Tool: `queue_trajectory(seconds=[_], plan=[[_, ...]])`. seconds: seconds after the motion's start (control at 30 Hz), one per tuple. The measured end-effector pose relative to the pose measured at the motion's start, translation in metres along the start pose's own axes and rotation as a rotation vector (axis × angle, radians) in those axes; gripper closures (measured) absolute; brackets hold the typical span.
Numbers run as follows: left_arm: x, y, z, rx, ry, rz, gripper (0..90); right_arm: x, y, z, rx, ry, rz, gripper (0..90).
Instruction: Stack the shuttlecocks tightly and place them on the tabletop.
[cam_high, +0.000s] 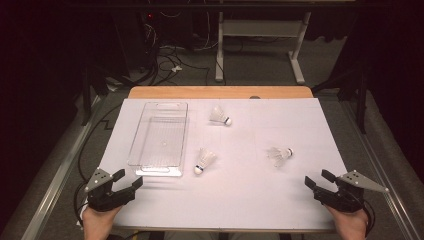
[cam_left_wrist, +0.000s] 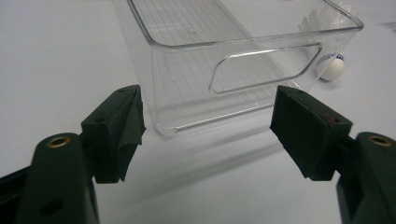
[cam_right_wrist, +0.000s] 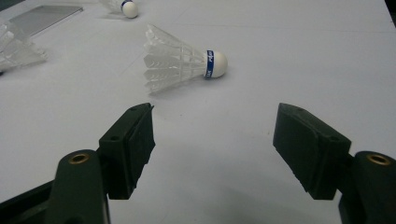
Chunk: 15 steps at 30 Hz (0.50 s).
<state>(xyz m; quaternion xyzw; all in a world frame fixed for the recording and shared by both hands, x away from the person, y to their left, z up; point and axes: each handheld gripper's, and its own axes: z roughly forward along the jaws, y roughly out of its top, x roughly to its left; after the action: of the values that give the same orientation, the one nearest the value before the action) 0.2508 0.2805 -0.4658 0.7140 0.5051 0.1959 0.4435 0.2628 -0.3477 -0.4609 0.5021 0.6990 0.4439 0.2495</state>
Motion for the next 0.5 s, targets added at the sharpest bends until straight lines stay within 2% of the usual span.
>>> queue_trajectory(seconds=[0.17,0.33,0.5], plan=[[-0.0005,-0.0003,-0.0004,-0.003,0.0,0.004,28.2,0.001,0.0,-0.0001,0.001,0.007,-0.008,29.4],[0.0003,-0.0008,-0.0013,-0.001,0.001,-0.012,29.3,0.0033,0.0007,0.0,-0.004,0.01,-0.028,28.2],[-0.0001,-0.0004,-0.0016,0.008,-0.002,-0.012,29.3,0.0034,0.0006,0.0013,0.006,0.014,-0.025,27.3]])
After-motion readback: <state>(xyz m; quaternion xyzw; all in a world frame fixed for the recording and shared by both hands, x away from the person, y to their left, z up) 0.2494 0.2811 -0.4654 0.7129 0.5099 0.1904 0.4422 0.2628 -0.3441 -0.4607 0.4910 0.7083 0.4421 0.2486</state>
